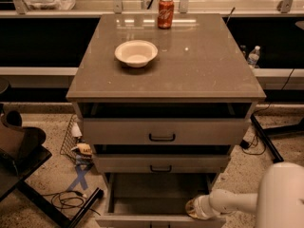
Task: Open bottom drawer
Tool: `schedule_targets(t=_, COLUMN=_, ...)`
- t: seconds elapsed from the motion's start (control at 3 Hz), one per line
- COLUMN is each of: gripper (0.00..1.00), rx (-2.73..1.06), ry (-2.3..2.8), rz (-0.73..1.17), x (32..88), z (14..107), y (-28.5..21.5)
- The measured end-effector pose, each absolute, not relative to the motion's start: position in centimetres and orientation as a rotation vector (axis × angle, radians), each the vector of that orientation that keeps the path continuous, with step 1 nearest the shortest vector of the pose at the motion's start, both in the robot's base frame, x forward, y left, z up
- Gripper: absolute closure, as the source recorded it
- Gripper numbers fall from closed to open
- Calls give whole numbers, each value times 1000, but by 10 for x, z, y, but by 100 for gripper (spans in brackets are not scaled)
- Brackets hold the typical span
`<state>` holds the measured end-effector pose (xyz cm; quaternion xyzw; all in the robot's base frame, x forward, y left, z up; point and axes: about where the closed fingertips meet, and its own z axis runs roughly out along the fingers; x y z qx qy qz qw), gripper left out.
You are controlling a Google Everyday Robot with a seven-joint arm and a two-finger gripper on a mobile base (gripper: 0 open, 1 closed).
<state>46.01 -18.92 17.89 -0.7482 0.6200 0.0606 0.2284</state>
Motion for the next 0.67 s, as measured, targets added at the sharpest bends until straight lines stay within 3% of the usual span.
schedule_targets(t=0.33, gripper=100, rx=-2118, ry=1798, rz=226, x=418, z=168, y=-205)
schedule_targets(t=0.67, gripper=100, rx=-2118, ry=1798, rz=226, x=419, z=168, y=-205)
